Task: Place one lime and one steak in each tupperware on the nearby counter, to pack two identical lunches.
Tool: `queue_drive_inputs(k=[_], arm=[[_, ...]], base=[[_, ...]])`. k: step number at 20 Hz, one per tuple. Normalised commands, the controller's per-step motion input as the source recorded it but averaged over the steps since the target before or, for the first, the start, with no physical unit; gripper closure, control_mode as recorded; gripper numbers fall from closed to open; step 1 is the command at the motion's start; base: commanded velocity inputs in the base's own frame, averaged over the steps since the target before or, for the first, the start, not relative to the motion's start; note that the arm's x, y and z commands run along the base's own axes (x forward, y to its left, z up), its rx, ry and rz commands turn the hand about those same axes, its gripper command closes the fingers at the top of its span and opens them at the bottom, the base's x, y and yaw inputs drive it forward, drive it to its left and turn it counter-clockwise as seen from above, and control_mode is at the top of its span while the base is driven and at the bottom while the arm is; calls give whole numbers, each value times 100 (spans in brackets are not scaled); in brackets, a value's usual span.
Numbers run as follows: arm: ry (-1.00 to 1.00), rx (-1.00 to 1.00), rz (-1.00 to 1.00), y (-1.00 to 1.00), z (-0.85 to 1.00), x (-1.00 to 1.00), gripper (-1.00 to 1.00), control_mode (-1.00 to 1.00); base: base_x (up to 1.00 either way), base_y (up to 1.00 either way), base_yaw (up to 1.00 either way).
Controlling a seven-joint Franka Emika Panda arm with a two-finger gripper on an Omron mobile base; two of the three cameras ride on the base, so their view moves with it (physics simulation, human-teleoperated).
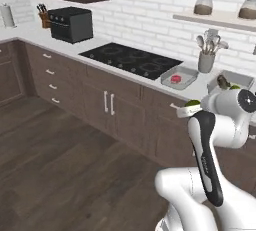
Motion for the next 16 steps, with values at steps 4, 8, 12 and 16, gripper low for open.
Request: queue_drive_inputs(k=[4,8,12,16], arm=[[0,0,0,0,0,0,100,100],[0,0,0,0,0,0,100,100],[0,0,0,0,0,0,100,100],[0,0,0,0,0,0,100,100]], base=[[100,1,-44],[100,0,-55],[97,2,-61],[100,35,-52]])
